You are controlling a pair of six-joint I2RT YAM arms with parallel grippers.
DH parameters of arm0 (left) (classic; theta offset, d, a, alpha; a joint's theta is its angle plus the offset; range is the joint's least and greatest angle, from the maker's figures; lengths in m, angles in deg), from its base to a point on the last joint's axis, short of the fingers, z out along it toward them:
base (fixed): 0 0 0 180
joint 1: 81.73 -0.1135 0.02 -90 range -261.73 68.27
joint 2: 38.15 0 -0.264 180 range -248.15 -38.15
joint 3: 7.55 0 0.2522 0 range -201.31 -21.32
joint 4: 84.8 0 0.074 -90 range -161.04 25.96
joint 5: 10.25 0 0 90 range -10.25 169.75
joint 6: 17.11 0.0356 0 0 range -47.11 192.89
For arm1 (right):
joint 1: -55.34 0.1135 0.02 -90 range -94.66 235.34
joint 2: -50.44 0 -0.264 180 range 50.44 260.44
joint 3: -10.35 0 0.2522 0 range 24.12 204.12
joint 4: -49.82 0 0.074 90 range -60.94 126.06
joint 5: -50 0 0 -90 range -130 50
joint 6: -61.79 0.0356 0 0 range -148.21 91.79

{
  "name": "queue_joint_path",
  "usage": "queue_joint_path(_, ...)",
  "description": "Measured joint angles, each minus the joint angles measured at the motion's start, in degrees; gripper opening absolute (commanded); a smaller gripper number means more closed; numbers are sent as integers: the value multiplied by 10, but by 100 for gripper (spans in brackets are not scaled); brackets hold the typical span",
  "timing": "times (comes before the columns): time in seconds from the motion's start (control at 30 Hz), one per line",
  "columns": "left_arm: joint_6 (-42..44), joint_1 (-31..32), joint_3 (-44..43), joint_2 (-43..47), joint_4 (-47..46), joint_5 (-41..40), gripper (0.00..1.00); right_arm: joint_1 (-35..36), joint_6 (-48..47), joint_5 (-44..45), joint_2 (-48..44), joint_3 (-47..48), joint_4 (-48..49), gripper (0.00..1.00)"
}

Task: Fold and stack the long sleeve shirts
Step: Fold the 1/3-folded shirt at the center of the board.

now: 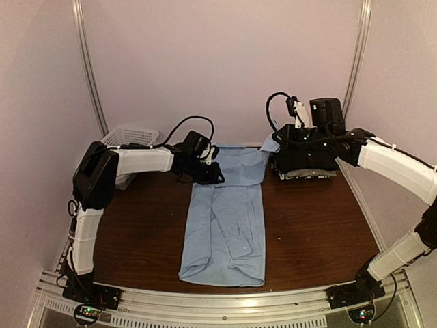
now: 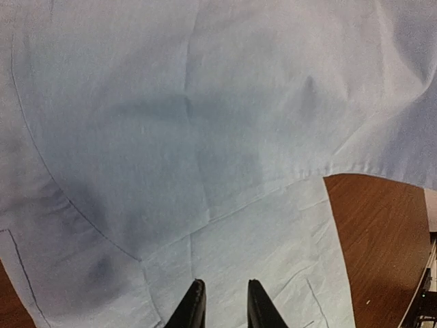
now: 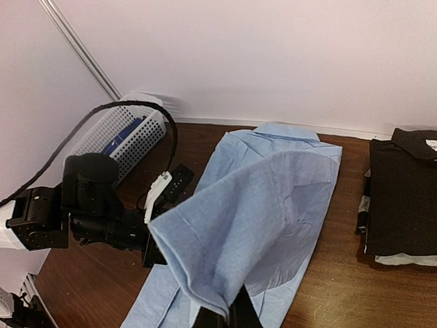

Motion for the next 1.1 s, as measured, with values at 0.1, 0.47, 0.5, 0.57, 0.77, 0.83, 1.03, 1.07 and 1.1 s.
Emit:
queue_joint_path(0.1,-8,-3,-24,9,-22,-2,23,0,2,-6,9,13,0,0)
queue_joint_path(0.47,-87,-25,-196,-115,-103,-14,22,4,12,-56,31,57,8,0)
queue_joint_path(0.5,-99,-25,-197,-130,-112,-14,22,5,14,-59,33,62,9,0)
queue_joint_path(0.57,-124,-25,-198,-159,-123,-14,22,8,16,-64,38,72,12,0)
queue_joint_path(0.77,-174,-24,-201,-211,-145,-14,25,16,20,-67,63,107,16,0)
queue_joint_path(0.83,-182,-24,-220,-224,-149,-14,26,24,20,-68,73,118,16,0)
queue_joint_path(1.03,-195,-24,-268,-237,-167,-10,25,51,20,-69,92,131,12,0)
queue_joint_path(1.07,-196,-24,-268,-237,-173,-8,25,54,20,-69,92,130,9,0)
queue_joint_path(1.1,-197,-24,-265,-236,-179,-8,25,56,20,-68,92,130,7,0)
